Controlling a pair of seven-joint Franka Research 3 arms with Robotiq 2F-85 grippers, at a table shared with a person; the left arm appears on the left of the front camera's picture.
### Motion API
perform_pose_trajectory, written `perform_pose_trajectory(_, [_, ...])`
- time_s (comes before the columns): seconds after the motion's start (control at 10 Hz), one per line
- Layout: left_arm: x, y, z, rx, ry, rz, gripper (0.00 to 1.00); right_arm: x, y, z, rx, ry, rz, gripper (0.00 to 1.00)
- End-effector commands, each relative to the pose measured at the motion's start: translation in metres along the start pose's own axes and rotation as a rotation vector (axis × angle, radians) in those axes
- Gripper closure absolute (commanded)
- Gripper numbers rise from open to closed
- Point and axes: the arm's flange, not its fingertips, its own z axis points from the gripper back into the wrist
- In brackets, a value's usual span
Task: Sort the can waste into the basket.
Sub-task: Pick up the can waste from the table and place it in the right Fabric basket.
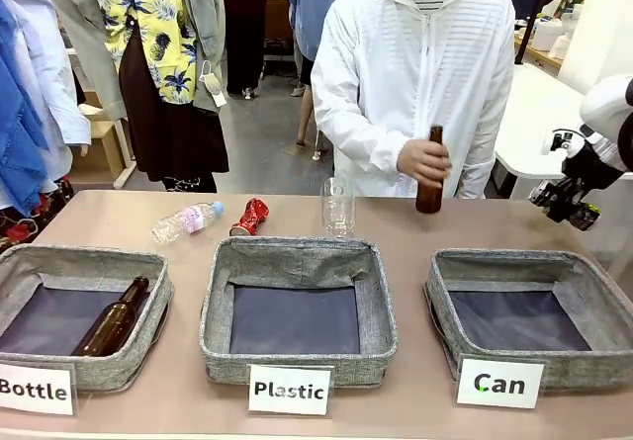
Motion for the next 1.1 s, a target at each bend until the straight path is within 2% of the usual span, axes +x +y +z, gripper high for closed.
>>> perform_pose_trajectory(0.0, [-0.001, -0.003, -0.002, -0.016, -0.002, -0.004, 0.0, 0.008, 0.073, 0.054, -0.014, 0.053, -0.04, 1.0])
perform_pose_trajectory(0.1, [-0.001, -0.003, -0.002, -0.016, -0.002, -0.004, 0.0, 0.011, 0.116, 0.088, -0.032, 0.084, -0.017, 1.0])
perform_pose_trajectory(0.2, [-0.001, -0.003, -0.002, -0.016, -0.002, -0.004, 0.0, 0.013, 0.164, 0.117, -0.058, 0.069, 0.055, 1.0])
perform_pose_trajectory(0.3, [-0.001, -0.003, -0.002, -0.016, -0.002, -0.004, 0.0, 0.014, 0.203, 0.131, -0.091, 0.053, 0.156, 1.0])
perform_pose_trajectory(0.4, [-0.001, -0.003, -0.002, -0.016, -0.002, -0.004, 0.0, 0.016, 0.233, 0.133, -0.061, 0.026, 0.252, 1.0])
perform_pose_trajectory(0.6, [-0.001, -0.003, -0.002, -0.016, -0.002, -0.004, 0.0, 0.024, 0.274, 0.121, 0.163, -0.024, 0.44, 1.0])
perform_pose_trajectory(0.8, [-0.001, -0.003, -0.002, -0.016, -0.002, -0.004, 0.0, 0.025, 0.291, 0.106, 0.196, 0.039, 0.545, 1.0])
perform_pose_trajectory(1.0, [-0.001, -0.003, -0.002, -0.016, -0.002, -0.004, 0.0, 0.023, 0.29, 0.104, 0.216, 0.034, 0.574, 1.0])
